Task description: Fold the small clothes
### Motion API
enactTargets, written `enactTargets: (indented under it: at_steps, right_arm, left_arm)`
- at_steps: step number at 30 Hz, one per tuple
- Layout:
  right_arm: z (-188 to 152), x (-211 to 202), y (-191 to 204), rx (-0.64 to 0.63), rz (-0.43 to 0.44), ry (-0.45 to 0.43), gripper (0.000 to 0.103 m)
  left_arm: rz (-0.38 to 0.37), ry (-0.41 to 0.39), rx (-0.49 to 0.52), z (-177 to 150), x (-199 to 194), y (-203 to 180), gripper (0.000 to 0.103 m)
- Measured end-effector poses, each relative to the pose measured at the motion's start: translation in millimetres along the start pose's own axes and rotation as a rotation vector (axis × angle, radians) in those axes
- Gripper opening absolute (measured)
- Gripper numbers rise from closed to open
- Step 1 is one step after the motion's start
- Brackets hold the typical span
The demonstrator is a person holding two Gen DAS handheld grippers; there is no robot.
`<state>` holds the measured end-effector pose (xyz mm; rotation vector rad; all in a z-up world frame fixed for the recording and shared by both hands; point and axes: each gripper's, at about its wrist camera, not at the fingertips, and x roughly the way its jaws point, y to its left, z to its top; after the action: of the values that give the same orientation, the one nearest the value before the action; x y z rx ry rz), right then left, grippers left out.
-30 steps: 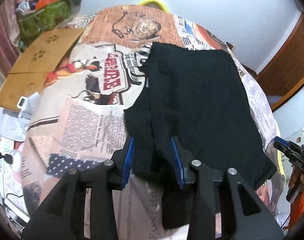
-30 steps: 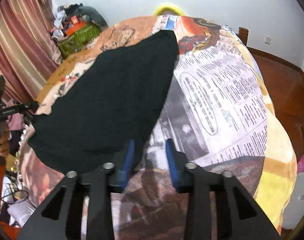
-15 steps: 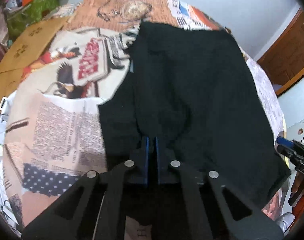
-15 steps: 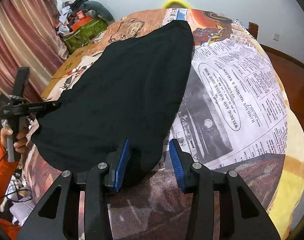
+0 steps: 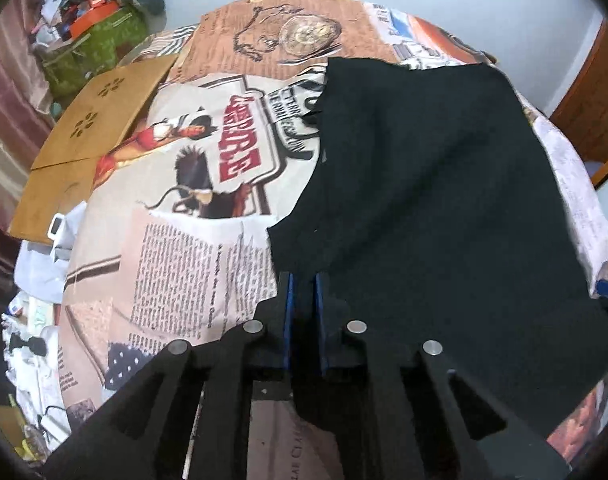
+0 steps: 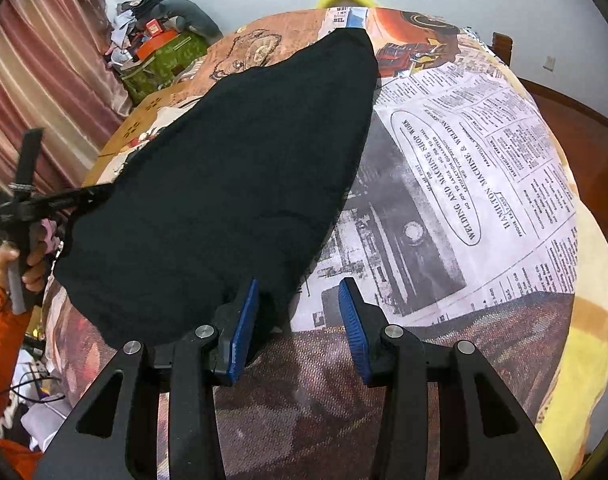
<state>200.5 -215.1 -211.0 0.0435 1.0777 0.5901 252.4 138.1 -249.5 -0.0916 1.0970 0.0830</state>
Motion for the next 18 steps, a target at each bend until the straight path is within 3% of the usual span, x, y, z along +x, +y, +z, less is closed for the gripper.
enactTargets:
  at_steps: [1,3,5,7,15,18]
  right_arm:
    - [-0.3,-2.2,0.9,-0.004,-0.002,-0.002,0.038]
    - [-0.3,-6.4,3.2,-0.017,-0.013,-0.008,0.038]
    - [0.6,-9.8,6.4,-0.031,-0.026,-0.014,0.043]
    - [0.0,-15.3,12.4,-0.049,-0.032,-0.027,0.046]
    - [-9.2,-14.7,30.4,-0.097,-0.007,-0.036,0.049]
    - [-9.1,-12.6,31.2,-0.085,-0.005,-0.033,0.049]
  left_arm:
    - [-0.017,0.003,-0.006,-1.9,-3.0,1.4,0.013]
    - [-0.066,0.001,-0.027,-5.6,-11.3,5.0,0.027]
    - [-0.096,-0.026,-0.048,-11.7,-27.0,10.2,0.055]
    - [-0.111,-0.044,-0.049,-18.5,-40.5,11.1,0.061]
    - [-0.257,0.048,-0.081,-58.4,-48.1,7.2,0.06]
    - [-0.277,0.076,-0.072,-66.0,-43.4,0.7,0.031]
